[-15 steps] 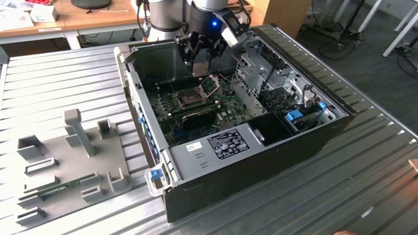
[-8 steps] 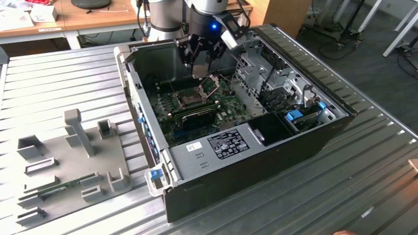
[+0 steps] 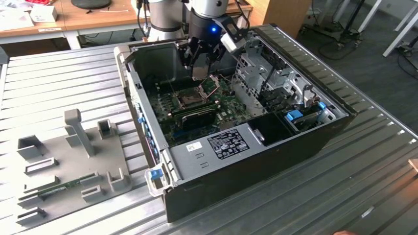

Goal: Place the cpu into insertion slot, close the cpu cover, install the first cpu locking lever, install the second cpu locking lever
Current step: 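Place the cpu into insertion slot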

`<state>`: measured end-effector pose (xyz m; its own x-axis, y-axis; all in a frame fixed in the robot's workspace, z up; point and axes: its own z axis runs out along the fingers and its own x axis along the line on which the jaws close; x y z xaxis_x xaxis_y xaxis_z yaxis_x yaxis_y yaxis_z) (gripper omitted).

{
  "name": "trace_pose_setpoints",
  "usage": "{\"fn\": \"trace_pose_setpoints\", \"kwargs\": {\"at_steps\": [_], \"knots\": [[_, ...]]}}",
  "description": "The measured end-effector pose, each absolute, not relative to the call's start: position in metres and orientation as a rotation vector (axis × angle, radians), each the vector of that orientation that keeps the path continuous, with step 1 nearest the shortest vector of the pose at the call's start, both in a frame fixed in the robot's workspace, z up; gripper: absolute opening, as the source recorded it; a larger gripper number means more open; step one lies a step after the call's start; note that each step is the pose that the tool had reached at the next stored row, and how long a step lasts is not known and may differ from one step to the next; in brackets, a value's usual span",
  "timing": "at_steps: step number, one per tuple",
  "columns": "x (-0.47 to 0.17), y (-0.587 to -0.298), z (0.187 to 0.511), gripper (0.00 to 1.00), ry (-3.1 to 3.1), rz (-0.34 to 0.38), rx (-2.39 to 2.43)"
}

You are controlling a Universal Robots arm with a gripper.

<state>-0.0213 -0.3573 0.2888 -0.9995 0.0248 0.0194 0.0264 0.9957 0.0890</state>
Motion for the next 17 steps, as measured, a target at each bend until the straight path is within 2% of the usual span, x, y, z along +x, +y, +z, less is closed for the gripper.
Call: {"fn": "trace_pose_setpoints", "kwargs": {"at_steps": [17], "knots": [[-0.0213, -0.3573, 0.2816, 0.54, -3.12, -0.141, -0.04]]}}
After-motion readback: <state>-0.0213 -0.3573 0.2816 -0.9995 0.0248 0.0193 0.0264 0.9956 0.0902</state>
